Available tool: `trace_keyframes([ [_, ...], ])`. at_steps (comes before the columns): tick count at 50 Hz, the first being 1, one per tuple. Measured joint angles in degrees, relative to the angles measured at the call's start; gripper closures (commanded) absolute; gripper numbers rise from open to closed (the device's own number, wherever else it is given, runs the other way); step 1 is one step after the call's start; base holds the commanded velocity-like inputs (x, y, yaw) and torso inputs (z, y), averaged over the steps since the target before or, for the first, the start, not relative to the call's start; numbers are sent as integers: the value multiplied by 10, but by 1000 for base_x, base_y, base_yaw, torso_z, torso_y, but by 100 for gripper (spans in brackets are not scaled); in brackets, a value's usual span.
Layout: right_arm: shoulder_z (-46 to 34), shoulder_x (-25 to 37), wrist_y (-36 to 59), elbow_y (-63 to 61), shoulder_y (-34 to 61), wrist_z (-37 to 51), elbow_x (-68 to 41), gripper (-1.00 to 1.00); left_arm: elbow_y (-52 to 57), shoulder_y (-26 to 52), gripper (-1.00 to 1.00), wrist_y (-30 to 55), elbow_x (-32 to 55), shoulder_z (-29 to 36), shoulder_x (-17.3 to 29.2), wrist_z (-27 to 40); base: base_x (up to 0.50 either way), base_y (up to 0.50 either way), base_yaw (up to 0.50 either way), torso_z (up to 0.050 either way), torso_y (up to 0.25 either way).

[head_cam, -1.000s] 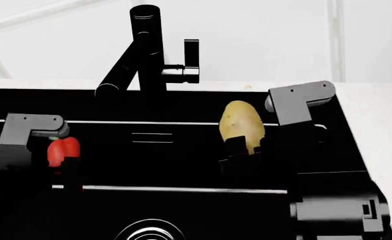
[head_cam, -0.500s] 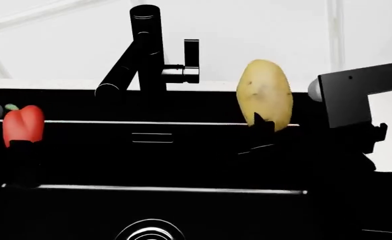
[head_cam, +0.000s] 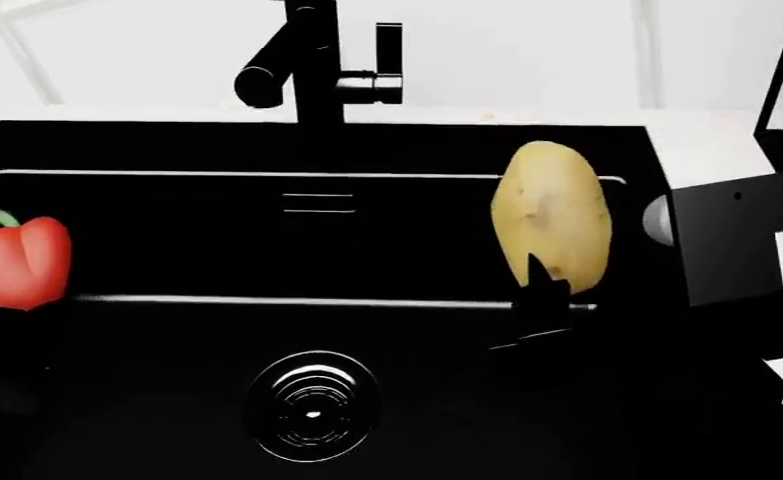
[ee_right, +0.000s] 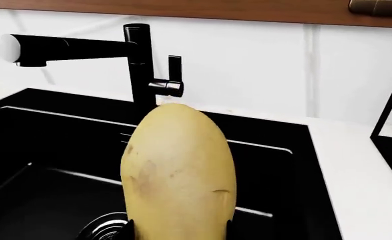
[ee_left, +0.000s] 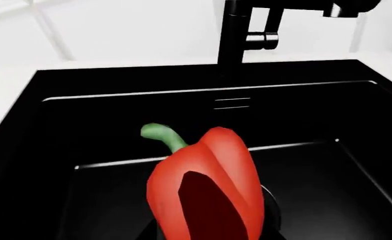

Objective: Pick the vegetables from the sink and place them on the cutting board.

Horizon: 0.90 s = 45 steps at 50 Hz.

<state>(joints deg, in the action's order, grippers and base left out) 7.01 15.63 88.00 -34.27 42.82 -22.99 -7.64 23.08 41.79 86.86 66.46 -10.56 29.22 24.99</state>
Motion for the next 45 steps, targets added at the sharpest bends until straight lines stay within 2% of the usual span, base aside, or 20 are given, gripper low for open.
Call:
trace_keyframes([
  [7,7,2,2,-5,-12,6,-3,100,3,-7,100,-5,30,-2,14,14,-500,-32,0,0,0],
  [20,27,8,3,-23,-41,10,-9,100,-3,-2,100,-20,45,19,13,34,-386,-448,0,0,0],
  [45,30,14,-36,-15,-67,11,-17,100,-9,-4,100,-52,59,44,15,44,-19,-500,0,0,0],
])
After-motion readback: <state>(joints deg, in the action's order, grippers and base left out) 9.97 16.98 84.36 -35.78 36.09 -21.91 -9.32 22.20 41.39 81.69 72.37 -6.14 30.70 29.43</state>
